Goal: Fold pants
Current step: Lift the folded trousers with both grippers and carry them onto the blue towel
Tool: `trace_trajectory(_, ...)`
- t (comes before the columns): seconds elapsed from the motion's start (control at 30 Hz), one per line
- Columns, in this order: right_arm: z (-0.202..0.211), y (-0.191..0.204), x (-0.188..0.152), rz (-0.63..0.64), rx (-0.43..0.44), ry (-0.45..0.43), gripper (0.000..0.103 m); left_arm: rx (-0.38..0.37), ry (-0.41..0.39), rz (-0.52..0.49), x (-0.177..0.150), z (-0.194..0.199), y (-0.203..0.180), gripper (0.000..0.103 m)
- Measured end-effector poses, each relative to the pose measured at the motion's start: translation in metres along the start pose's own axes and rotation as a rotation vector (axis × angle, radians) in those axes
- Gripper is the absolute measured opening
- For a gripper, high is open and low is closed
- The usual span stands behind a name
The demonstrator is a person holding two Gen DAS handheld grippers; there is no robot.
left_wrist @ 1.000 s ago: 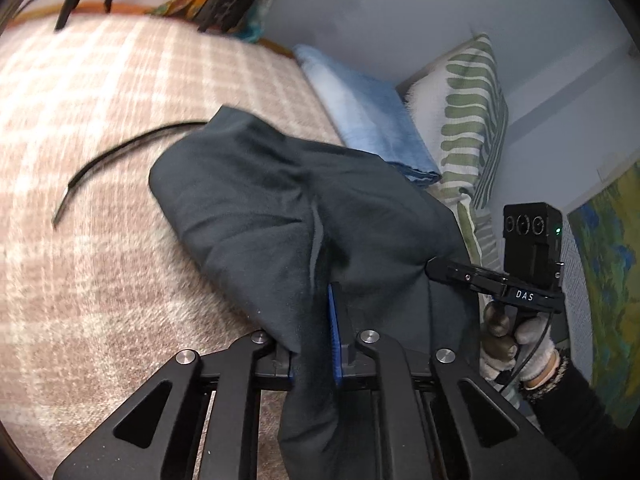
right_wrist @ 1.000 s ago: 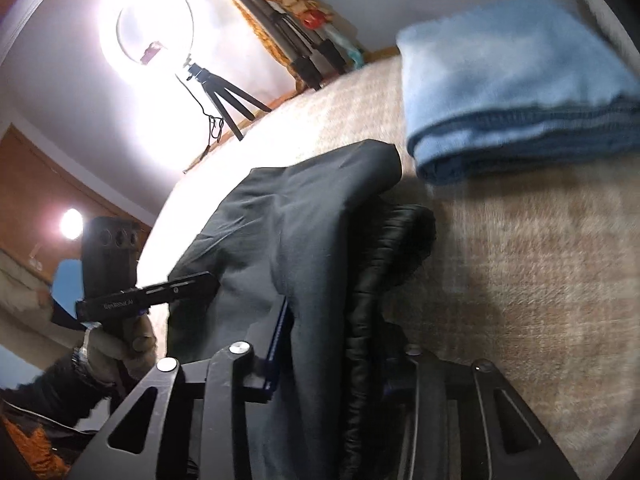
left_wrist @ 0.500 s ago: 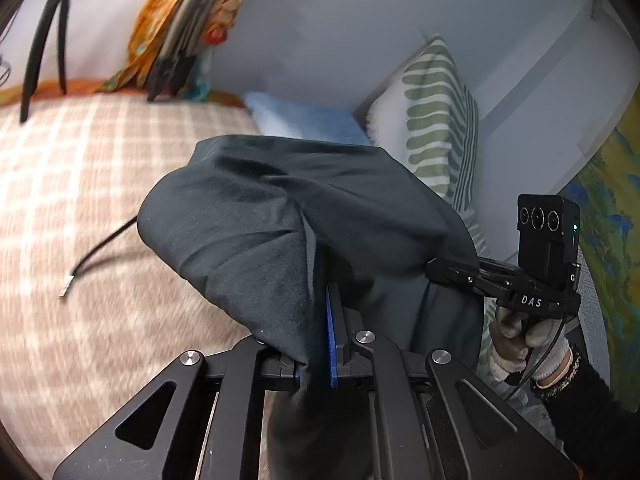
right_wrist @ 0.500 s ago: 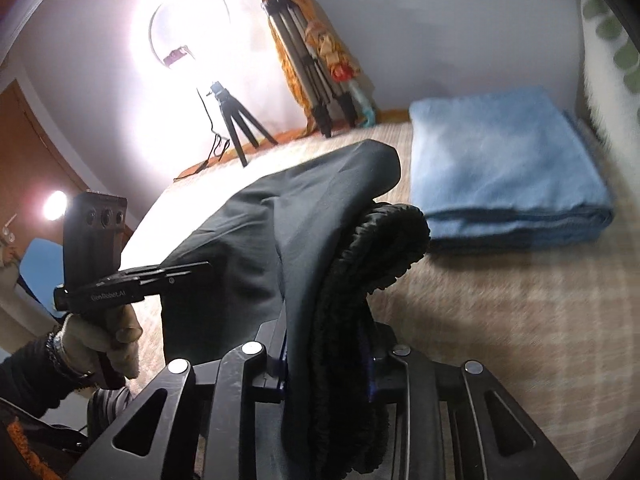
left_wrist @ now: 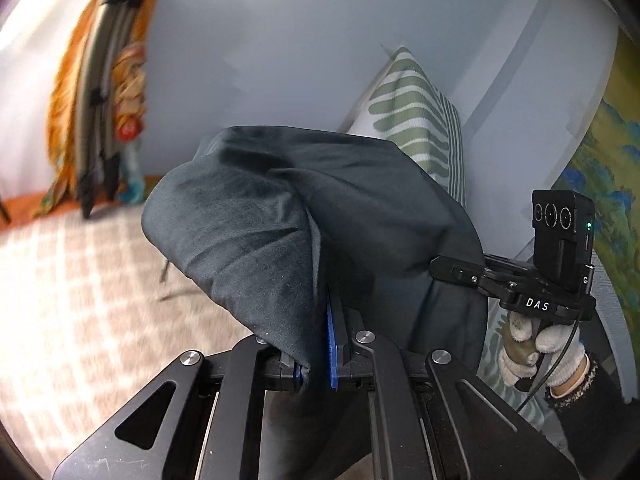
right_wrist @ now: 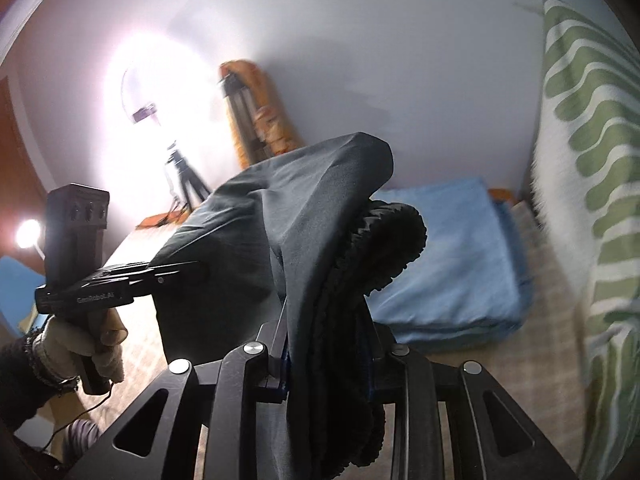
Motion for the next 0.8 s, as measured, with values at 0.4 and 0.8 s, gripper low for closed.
trace_trajectory(0.4, -0.012, -0.065, 0.050, 0.039, -0.115, -0.020, 0.025, 0.036, -0.003, -0.081, 0.044, -0.068, -0.018, 0.007)
trace_trajectory(0.8, -0.069, -0.130, 0.066, 0.046, -0.251, 0.055, 0.017, 0.123, 0.055, -0.066, 0.051, -0.141, 0.006, 0.007)
Point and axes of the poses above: each gripper's, at about its wrist camera, not at the fingertips, and z roughly against the way its jaws point, y to its left, x to its top, the point moved 6 cm from there along -z, roughly the way its jaws point, and after that the axes turned 10 degrees about x, right-handed, at the moved point
